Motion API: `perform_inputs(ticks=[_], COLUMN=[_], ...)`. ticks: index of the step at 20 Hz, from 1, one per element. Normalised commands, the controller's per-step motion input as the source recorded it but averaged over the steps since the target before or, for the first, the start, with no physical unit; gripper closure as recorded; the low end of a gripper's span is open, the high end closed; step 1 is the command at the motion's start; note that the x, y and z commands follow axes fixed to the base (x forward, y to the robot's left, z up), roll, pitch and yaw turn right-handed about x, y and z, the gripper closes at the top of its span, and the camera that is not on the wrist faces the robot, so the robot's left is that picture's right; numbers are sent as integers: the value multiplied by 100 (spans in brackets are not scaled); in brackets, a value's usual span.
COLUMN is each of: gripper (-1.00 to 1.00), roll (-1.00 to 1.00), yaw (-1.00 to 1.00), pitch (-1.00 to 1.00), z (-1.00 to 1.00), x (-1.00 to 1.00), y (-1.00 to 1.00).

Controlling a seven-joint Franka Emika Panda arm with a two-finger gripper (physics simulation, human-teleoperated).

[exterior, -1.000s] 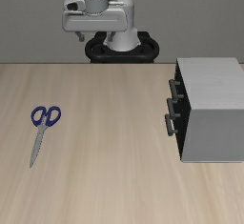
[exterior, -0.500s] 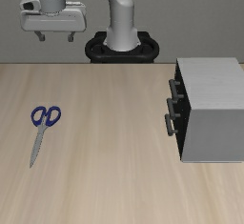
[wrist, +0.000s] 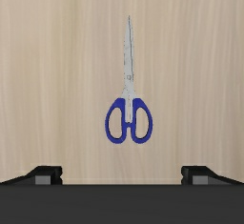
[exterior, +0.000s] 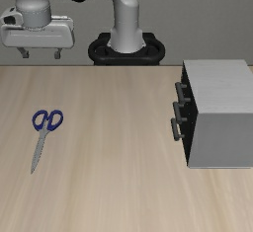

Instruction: Pick up the scissors and place it on the top of the cabinet

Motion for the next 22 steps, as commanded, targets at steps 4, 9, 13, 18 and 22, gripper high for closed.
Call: perform_inputs(ticks=[4,9,13,18,22], gripper=[-100,-100,-100,-100,100], roll=[0,0,0,0,0], yaw=[0,0,0,0,0], pitch=[0,0,0,0,0], z=[-100,-100,-100,-100,-75], x=[0,0,0,0,0], y=[0,0,0,0,0])
